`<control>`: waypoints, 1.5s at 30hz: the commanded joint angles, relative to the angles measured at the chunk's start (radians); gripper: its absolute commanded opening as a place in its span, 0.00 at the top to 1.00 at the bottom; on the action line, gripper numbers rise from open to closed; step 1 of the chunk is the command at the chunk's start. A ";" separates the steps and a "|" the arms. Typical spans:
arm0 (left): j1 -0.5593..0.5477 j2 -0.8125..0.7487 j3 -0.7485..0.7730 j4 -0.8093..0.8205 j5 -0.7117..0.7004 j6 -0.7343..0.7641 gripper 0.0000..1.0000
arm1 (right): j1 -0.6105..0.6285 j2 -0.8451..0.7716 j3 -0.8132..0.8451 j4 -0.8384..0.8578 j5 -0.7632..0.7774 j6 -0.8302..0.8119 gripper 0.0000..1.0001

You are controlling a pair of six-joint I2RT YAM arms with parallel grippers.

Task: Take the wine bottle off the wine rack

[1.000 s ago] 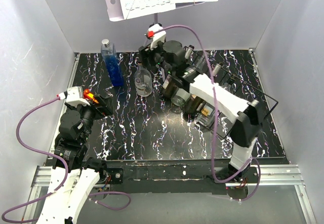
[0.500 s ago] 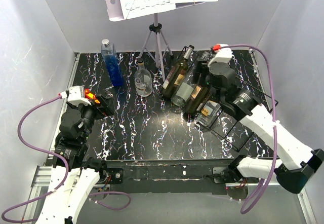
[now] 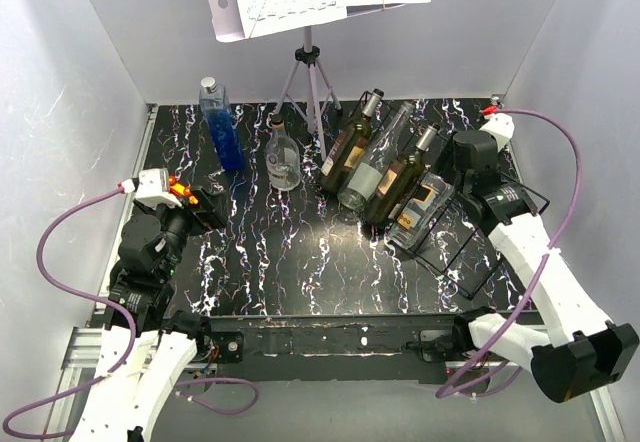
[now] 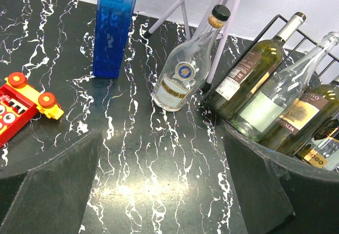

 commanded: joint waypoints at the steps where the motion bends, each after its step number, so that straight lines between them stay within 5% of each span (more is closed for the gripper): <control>1: -0.006 0.007 0.008 0.010 0.014 0.010 0.02 | -0.059 0.024 -0.048 0.060 -0.070 0.019 0.36; 23: -0.009 0.010 0.011 0.011 0.022 0.013 0.02 | -0.226 0.183 -0.134 0.331 -0.251 -0.013 0.41; 34: -0.009 0.010 0.011 0.011 0.023 0.013 0.02 | -0.237 0.038 -0.166 0.368 -0.376 -0.114 0.99; 45: -0.009 0.006 0.011 0.011 0.026 0.013 0.02 | -0.145 -0.203 -0.131 0.405 -0.614 -0.243 0.99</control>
